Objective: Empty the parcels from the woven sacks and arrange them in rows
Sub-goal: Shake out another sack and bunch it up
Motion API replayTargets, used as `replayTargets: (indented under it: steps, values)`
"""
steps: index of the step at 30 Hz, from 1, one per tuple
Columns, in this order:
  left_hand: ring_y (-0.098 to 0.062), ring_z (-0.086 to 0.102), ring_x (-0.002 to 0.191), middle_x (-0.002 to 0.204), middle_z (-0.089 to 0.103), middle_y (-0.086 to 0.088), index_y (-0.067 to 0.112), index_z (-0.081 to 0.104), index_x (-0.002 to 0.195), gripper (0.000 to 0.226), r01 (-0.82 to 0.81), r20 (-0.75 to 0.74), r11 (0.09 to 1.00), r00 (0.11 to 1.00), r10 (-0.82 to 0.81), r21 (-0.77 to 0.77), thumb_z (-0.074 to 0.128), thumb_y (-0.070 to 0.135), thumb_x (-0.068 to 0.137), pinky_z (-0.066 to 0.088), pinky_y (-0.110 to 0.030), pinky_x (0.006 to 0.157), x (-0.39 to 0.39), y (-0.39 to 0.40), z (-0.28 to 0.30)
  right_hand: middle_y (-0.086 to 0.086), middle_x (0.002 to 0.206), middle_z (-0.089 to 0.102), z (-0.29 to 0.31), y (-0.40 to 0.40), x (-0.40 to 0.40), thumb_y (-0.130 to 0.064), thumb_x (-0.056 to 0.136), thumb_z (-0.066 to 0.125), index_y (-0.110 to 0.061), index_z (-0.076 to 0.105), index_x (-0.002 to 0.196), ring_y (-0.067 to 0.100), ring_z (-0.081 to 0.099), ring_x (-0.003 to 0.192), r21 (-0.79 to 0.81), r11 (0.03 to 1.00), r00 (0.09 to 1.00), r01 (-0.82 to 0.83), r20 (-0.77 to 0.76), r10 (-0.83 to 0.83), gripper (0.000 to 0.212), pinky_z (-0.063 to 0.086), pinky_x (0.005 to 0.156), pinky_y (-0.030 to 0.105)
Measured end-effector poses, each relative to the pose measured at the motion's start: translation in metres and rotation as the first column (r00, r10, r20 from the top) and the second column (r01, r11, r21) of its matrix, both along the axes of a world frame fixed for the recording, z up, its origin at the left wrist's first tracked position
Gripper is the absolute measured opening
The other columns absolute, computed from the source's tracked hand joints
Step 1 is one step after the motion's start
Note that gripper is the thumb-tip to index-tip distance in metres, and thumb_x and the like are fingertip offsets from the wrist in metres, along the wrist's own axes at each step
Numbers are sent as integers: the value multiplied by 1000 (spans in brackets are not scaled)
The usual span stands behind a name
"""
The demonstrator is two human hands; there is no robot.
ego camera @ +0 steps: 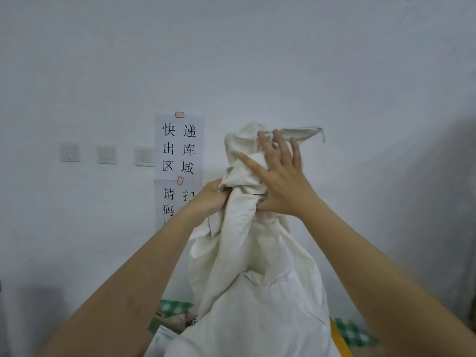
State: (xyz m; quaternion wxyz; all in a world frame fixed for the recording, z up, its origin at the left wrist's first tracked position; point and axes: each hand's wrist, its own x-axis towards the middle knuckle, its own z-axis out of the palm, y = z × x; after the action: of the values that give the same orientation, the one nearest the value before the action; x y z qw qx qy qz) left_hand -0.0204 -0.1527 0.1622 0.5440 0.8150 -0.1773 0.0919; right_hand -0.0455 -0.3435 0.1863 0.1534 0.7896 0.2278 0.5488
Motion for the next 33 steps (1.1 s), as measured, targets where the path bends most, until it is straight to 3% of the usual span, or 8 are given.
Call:
replayTargets:
  steps: [7,10,13,18,23,26,30,33]
  values:
    - [-20,63,93,95,69,-2,15,66,92,29,17,-190,998,982,-6,55,50,39,97,48,-30,82,-9,17,-12,-3,107,63,14,24,-10,-53,73,72,-28,58,119,22,60,102,112,983,690,146,-723,-20,54,44,79,32]
    - [-16,53,79,86,56,0,17,54,88,22,-206,4,940,977,213,272,53,38,94,39,-29,67,-22,13,-15,-3,85,66,1,20,-8,-45,73,76,-21,64,89,20,65,82,336,923,530,187,-826,193,31,48,66,30]
    - [-24,38,125,132,46,-5,19,44,128,34,-348,313,896,914,259,275,48,33,96,34,-34,99,-40,11,-25,-2,83,68,-10,9,-3,-41,75,78,-17,66,92,15,65,74,364,886,391,288,-889,238,31,49,61,26]
    - [-23,-19,145,157,-23,3,30,-13,150,112,-193,238,621,971,11,759,57,73,74,-7,-59,113,-54,-3,-50,1,88,69,-12,8,2,-41,76,78,-14,67,99,19,66,78,321,871,203,372,-944,261,37,53,71,28]
    - [-19,7,147,160,8,11,32,14,151,100,-275,327,594,945,22,756,63,68,72,10,-62,112,-30,-5,-61,1,113,68,-15,13,2,-49,74,77,-19,64,119,23,65,101,291,851,111,438,-956,270,56,51,95,39]
    - [-15,19,145,154,29,11,28,33,146,73,-276,354,653,935,13,705,59,57,84,16,-54,113,-25,-3,-60,-2,108,65,-24,14,-6,-52,79,71,-21,62,111,21,63,100,348,853,215,388,-935,283,45,49,83,30]
    - [-15,39,131,135,52,9,25,53,130,46,-311,385,786,917,101,534,59,46,89,18,-49,110,-21,-4,-57,-1,134,47,-43,16,-25,-65,81,57,-28,45,136,24,47,123,373,895,741,246,-667,75,67,39,99,40]
    - [-18,50,117,112,63,10,26,65,104,28,-346,390,840,903,178,418,55,46,87,23,-57,105,-15,-3,-53,10,155,23,-54,10,-38,-85,69,44,-30,32,148,40,10,144,283,925,896,253,-428,-114,97,-3,113,59]
